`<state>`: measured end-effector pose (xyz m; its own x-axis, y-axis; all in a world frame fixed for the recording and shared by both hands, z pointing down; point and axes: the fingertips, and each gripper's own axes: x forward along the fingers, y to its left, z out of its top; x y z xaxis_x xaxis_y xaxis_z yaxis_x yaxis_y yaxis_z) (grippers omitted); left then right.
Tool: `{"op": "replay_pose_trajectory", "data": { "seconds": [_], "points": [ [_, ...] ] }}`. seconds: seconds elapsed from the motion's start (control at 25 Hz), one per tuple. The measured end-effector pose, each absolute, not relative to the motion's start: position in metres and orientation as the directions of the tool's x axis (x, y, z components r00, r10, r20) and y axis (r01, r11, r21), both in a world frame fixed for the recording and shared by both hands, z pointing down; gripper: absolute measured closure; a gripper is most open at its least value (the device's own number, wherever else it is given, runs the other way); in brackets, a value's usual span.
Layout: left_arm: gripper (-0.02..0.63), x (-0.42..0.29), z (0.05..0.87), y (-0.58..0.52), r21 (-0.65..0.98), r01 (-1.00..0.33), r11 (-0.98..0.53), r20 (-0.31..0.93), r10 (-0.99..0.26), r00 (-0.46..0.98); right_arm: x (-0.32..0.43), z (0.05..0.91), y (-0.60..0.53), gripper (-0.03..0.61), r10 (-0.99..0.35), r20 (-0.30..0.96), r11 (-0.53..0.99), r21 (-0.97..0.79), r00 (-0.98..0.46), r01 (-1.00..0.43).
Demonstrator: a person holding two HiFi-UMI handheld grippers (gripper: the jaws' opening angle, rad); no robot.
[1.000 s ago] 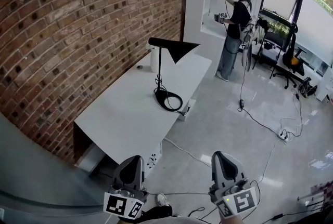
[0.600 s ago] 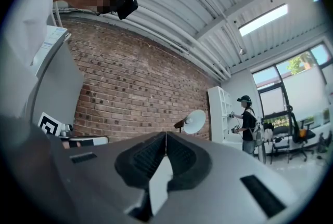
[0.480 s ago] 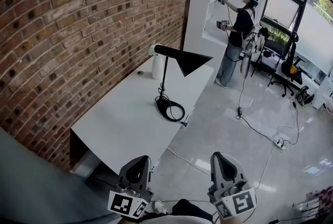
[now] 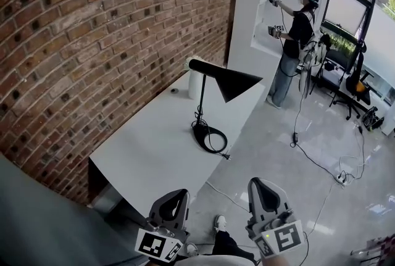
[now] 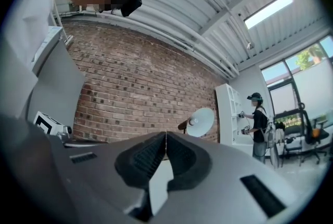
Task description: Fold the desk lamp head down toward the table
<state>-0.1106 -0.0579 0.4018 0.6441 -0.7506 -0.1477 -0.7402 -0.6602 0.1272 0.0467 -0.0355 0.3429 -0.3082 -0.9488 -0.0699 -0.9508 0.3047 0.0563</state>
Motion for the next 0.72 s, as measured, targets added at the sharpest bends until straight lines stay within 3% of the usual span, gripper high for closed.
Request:
{"op": "replay_pose_trajectory", "data": {
  "seconds": [0.72],
  "points": [
    [0.606,-0.041,0.388,-0.170,0.100,-0.865,-0.492,-0.163,-0.866,0.474,0.122,0.326,-0.180,0.560,-0.876,-0.094,0.456,0.159,-0.473,-0.876]
  ]
}}
